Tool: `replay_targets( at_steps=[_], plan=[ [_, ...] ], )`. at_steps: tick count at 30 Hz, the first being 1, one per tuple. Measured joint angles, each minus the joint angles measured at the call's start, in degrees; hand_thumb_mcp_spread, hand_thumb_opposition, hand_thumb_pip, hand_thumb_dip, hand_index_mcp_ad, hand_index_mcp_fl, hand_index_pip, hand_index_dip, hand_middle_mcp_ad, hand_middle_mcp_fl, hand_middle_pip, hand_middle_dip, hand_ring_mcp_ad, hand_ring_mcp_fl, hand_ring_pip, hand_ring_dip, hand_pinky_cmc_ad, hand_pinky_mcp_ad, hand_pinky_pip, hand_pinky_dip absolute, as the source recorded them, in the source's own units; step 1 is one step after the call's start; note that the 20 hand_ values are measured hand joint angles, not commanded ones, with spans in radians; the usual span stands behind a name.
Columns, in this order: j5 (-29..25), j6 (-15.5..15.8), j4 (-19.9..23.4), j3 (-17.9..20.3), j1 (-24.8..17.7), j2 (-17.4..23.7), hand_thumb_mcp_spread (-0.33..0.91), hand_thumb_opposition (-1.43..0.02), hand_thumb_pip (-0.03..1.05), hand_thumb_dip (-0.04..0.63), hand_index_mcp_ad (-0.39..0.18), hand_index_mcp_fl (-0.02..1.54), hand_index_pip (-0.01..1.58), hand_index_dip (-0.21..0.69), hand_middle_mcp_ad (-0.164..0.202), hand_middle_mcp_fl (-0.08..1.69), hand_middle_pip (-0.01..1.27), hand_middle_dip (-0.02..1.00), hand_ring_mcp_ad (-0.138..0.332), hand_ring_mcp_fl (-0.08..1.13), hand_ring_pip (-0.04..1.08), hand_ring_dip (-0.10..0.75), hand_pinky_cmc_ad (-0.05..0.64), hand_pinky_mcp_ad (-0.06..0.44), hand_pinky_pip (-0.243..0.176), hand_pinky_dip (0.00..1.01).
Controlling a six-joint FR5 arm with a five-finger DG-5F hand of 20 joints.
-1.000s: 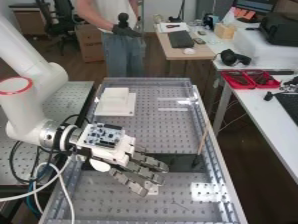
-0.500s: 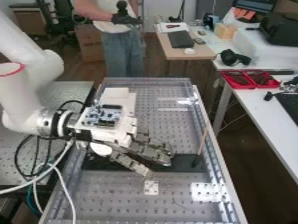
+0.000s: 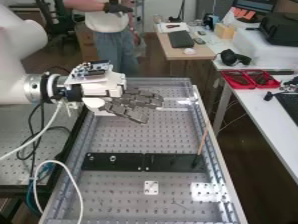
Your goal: Grab the bearing and place it in the white container
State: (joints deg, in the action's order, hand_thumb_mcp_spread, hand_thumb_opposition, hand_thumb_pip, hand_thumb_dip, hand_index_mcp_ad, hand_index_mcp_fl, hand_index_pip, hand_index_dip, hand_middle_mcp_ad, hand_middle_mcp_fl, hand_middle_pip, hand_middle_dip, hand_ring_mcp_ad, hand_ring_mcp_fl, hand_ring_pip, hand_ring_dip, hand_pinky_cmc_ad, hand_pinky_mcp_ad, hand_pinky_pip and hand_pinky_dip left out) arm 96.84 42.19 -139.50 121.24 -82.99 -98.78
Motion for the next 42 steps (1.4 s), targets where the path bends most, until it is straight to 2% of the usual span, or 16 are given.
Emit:
replay_targets(
  at_steps=[5, 14, 20, 24, 28, 32, 39, 40, 42],
  plan=[
    [2.5, 0.1, -2.8, 2.8, -4.4, 4.1, 0.34, -0.86, 0.62, 0.290, -0.040, 0.36, 1.47, 0.035, 0.037, 0.10, 0.13, 0.16, 0.129, 0.00, 0.10, 0.075, 0.353, 0.297, -0.059, 0.31],
    [1.6, -1.7, -3.7, 5.1, -11.5, 6.1, 0.34, -0.87, 0.62, 0.290, -0.040, 0.37, 1.45, 0.037, 0.040, 0.10, 0.13, 0.16, 0.129, 0.00, 0.10, 0.075, 0.354, 0.297, -0.059, 0.31],
    [-3.5, -2.9, -2.5, 6.4, -17.8, 6.3, 0.34, -0.87, 0.62, 0.290, -0.040, 0.38, 1.45, 0.037, 0.040, 0.12, 0.13, 0.16, 0.129, 0.00, 0.10, 0.075, 0.354, 0.293, -0.059, 0.31],
    [-9.6, -3.3, -1.0, 7.3, -22.5, 6.0, 0.34, -0.87, 0.62, 0.290, -0.040, 0.38, 1.46, 0.037, 0.037, 0.12, 0.13, 0.16, 0.126, 0.00, 0.10, 0.075, 0.354, 0.293, -0.059, 0.31],
    [-18.2, -3.6, 2.6, 9.1, -27.6, 5.0, 0.34, -0.87, 0.62, 0.290, -0.040, 0.38, 1.46, 0.037, 0.040, 0.12, 0.13, 0.16, 0.127, 0.00, 0.10, 0.075, 0.354, 0.295, -0.059, 0.31],
    [-23.0, -3.8, 5.6, 10.8, -30.9, 3.6, 0.34, -0.86, 0.62, 0.290, -0.040, 0.38, 1.46, 0.037, 0.044, 0.12, 0.13, 0.16, 0.129, 0.00, 0.10, 0.075, 0.349, 0.297, -0.059, 0.31],
    [-22.9, -3.5, 8.2, 12.3, -32.0, 1.0, 0.34, -0.87, 0.62, 0.290, -0.040, 0.38, 1.46, 0.037, 0.040, 0.13, 0.13, 0.16, 0.129, 0.00, 0.10, 0.075, 0.349, 0.293, -0.061, 0.31],
    [-22.6, -3.4, 8.1, 12.3, -31.9, 0.9, 0.34, -0.87, 0.62, 0.290, -0.040, 0.38, 1.46, 0.037, 0.042, 0.13, 0.13, 0.16, 0.129, 0.00, 0.10, 0.075, 0.349, 0.293, -0.045, 0.31],
    [-22.2, -3.3, 8.0, 12.3, -31.6, 0.8, 0.34, -0.87, 0.62, 0.290, -0.040, 0.38, 1.45, 0.031, 0.044, 0.13, 0.13, 0.16, 0.129, 0.00, 0.10, 0.075, 0.346, 0.293, -0.042, 0.31]
  ],
)
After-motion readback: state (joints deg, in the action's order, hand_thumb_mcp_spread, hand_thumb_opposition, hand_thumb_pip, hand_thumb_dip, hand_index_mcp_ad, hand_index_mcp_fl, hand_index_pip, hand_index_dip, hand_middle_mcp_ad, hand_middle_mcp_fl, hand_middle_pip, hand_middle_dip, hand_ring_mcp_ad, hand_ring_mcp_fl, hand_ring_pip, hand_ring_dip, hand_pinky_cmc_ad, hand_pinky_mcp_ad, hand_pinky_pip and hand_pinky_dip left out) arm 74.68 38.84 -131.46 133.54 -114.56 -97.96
